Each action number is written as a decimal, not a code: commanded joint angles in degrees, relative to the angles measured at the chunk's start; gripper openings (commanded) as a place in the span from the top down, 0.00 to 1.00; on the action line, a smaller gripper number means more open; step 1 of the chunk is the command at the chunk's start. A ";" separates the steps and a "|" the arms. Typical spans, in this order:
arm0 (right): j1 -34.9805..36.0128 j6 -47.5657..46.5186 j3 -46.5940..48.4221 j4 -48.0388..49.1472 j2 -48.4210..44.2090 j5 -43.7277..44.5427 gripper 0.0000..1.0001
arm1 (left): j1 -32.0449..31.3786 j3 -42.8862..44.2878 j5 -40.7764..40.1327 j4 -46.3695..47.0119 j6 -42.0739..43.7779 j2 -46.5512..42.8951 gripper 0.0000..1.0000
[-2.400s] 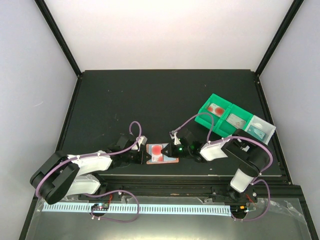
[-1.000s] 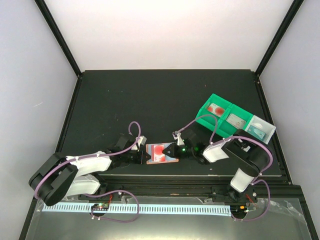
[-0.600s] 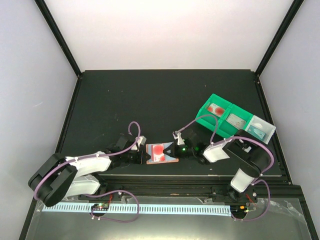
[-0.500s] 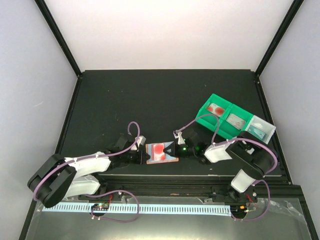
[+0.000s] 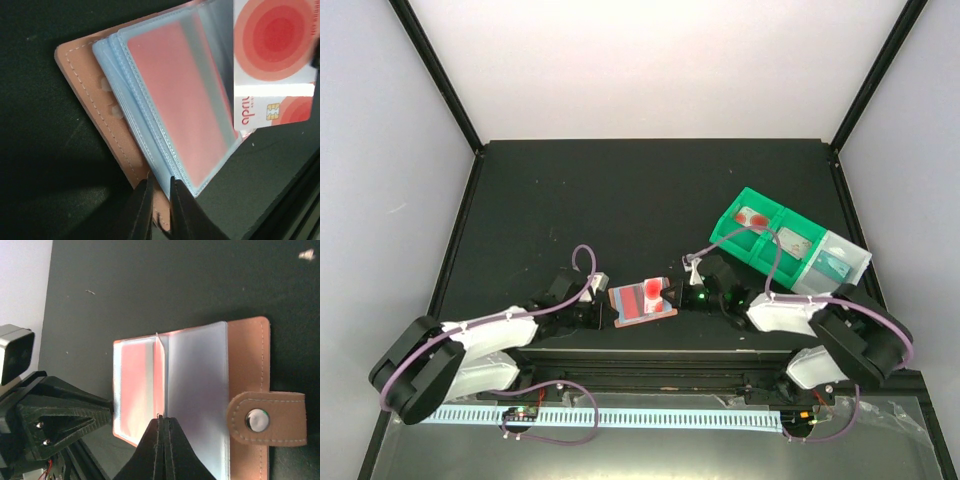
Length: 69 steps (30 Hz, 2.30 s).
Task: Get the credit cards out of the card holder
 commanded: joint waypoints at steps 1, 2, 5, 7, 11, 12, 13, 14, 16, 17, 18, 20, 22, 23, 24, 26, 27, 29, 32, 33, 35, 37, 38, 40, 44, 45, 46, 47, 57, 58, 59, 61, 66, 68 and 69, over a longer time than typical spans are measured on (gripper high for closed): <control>-0.35 -2.48 -0.02 -4.93 -5.73 4.23 0.99 | 0.07 1.93 -0.30 -2.29 0.19 -2.73 0.83; -0.39 -2.73 -0.02 -5.59 -6.96 4.58 0.99 | 0.02 1.97 0.00 -2.20 -0.19 -3.61 0.79; -0.37 -3.78 0.56 -7.87 -10.11 5.17 0.99 | -0.05 1.97 1.14 -1.35 -1.70 -6.88 0.62; -0.35 -4.30 1.21 -8.99 -11.70 4.83 0.99 | -0.22 1.89 2.43 -0.69 -2.73 -9.34 0.54; -0.38 -2.84 1.16 -6.76 -14.81 1.47 0.99 | -0.42 1.53 4.86 1.29 -5.57 -15.37 0.40; -0.36 -1.91 0.94 -5.48 -15.34 0.36 0.99 | -0.47 1.35 5.37 2.11 -6.68 -16.77 0.36; -0.39 -0.70 0.62 -3.61 -15.82 -1.08 0.99 | -0.50 0.99 5.90 3.28 -7.68 -18.12 0.32; -0.38 0.73 0.04 -1.54 -16.17 -2.50 0.99 | -0.49 0.51 6.34 4.57 -8.93 -19.49 0.30; -0.33 3.93 -0.92 3.02 -16.66 -5.04 0.99 | -0.65 -0.72 6.92 7.81 -11.64 -22.06 0.27; -0.27 5.44 -1.44 5.18 -16.93 -6.04 0.99 | -0.63 -1.65 7.21 10.15 -13.11 -23.18 0.27; -0.26 7.38 -1.83 7.25 -17.07 -6.78 0.99 | -0.66 -2.57 7.51 12.46 -14.40 -24.15 0.29; -0.29 9.54 -2.22 10.26 -17.63 -7.76 0.99 | -0.61 -3.77 7.69 15.22 -16.72 -25.57 0.32; -0.22 10.86 -2.22 11.92 -18.34 -8.31 0.99 | -0.71 -4.52 7.76 17.33 -18.34 -26.52 0.35; -0.18 11.47 -2.14 12.55 -18.50 -8.58 0.99 | -0.70 -4.79 7.83 18.36 -19.31 -26.79 0.36; -0.16 12.14 -2.21 13.48 -18.66 -8.88 0.99 | -0.67 -4.99 7.98 19.67 -19.84 -26.90 0.37; 0.10 13.59 -2.34 15.44 -18.55 -9.45 0.99 | -0.67 -5.05 8.64 21.42 -20.43 -26.68 0.40; 0.27 14.33 -2.45 16.93 -18.33 -9.67 0.99 | -0.70 -5.05 9.00 22.28 -20.76 -26.37 0.41; 0.71 15.42 -2.48 18.55 -17.67 -9.96 0.99 | -0.69 -5.20 9.90 24.94 -21.74 -25.37 0.46; 1.18 16.50 -2.46 20.14 -16.82 -10.23 0.99 | -0.87 -5.44 11.25 28.98 -23.54 -24.23 0.55; 1.30 16.77 -2.48 20.65 -16.63 -10.32 0.99 | -0.90 -5.47 11.41 29.76 -23.91 -24.09 0.59; 1.57 16.84 -2.57 20.91 -16.44 -10.33 0.99 | -0.89 -5.66 11.13 30.25 -24.25 -24.18 0.68; 1.67 16.07 -2.48 20.11 -16.61 -10.04 0.99 | -0.99 -6.55 10.36 31.28 -24.59 -24.60 0.82; 1.66 15.48 -2.40 19.35 -16.71 -9.84 0.99 | -1.01 -7.04 10.08 31.78 -24.82 -24.79 0.90; 1.63 14.04 -2.16 17.88 -16.69 -9.91 0.99 | -0.99 -7.25 9.84 31.66 -24.62 -25.15 0.98; 1.66 9.95 -0.91 14.14 -17.20 -10.92 0.93 | -0.93 -6.31 11.81 30.42 -21.61 -25.83 0.99; 1.56 8.31 -0.45 12.25 -17.88 -10.59 0.89 | -0.87 -5.64 12.18 29.05 -20.25 -26.16 0.98; 1.54 6.12 0.20 9.41 -18.71 -9.99 0.86 | -0.77 -4.74 12.49 26.44 -18.50 -26.59 0.98; 1.57 3.59 1.01 5.86 -19.89 -9.04 0.83 | -0.73 -3.92 12.80 24.72 -17.17 -27.02 0.99; 0.99 -24.29 16.78 -32.41 -28.19 -8.30 0.60 | -0.60 2.65 20.02 8.25 -2.89 -29.33 0.98; 0.98 -26.18 18.62 -35.18 -28.21 -8.40 0.59 | -0.54 2.94 21.23 7.16 -1.67 -29.01 0.98; 1.05 -28.08 20.21 -37.98 -28.08 -8.43 0.59 | -0.55 3.27 22.97 6.31 -0.80 -28.73 0.99; 1.05 -31.05 23.10 -42.71 -27.50 -8.56 0.57 | -0.55 3.76 26.23 5.11 0.93 -28.20 0.98; 0.99 -37.78 28.19 -51.01 -24.90 -14.34 0.47 | -0.61 4.96 30.98 1.22 3.87 -28.45 0.98; 1.00 -39.98 29.80 -53.96 -23.72 -15.48 0.47 | -0.58 5.62 31.92 -0.96 5.24 -28.60 0.99; 1.05 -40.73 30.25 -55.03 -23.20 -15.78 0.47 | -0.63 5.60 32.52 -0.60 4.97 -28.56 0.98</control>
